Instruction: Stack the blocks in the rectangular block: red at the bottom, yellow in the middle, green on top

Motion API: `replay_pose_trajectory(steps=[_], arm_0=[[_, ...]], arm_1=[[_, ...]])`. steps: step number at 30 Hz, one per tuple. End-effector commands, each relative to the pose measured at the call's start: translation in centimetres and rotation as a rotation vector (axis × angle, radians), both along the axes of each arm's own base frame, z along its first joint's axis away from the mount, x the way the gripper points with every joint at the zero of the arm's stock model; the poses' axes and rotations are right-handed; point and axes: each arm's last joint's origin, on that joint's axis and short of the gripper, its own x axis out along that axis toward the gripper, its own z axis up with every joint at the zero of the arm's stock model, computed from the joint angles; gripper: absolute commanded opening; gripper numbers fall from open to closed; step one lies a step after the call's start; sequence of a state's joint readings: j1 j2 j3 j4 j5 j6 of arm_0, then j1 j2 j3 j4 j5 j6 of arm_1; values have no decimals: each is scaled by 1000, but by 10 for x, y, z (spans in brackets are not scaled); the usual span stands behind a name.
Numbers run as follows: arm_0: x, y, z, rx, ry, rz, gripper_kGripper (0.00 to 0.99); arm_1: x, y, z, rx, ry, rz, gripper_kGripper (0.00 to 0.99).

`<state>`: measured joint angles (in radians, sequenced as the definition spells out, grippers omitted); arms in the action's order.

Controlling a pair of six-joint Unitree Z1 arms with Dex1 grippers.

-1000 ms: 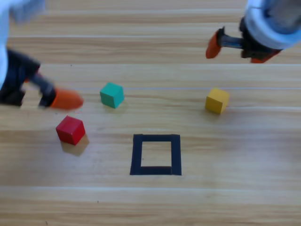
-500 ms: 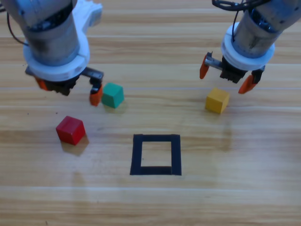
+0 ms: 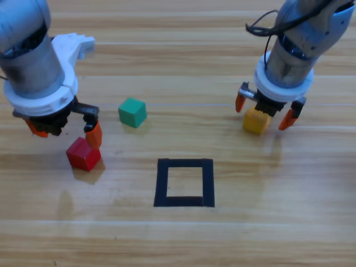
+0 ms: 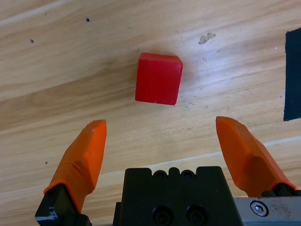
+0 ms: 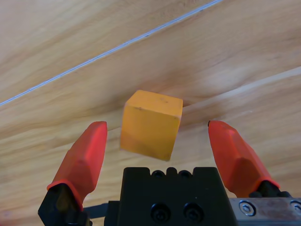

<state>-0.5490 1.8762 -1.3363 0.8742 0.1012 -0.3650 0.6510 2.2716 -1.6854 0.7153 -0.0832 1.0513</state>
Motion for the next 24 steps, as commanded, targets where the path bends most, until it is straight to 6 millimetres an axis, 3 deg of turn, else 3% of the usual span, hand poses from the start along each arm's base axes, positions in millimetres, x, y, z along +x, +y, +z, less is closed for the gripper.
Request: replay_pose_trajectory(steps=[1,6,9,13,18,24], arm_0=[[-4,10,-10,-27,-1,-20,990],[-4,9,-24,-21,1,-27,990],[-4,9,-31,-14,2,-32,990],[-3,9,-36,-5,-10,-40,990],[0,8,-44,4,-11,-51,988],[5,6,-53,13,-15,-64,971]], arm_1=[[12,-6,-39,-30,81,-49,922],[10,-5,-48,-14,120,-44,816],[8,-5,-52,-8,141,-30,807],[8,-4,-52,-9,137,-24,643],[10,-7,-47,-72,81,6,356],[6,-12,-35,-125,44,36,232]])
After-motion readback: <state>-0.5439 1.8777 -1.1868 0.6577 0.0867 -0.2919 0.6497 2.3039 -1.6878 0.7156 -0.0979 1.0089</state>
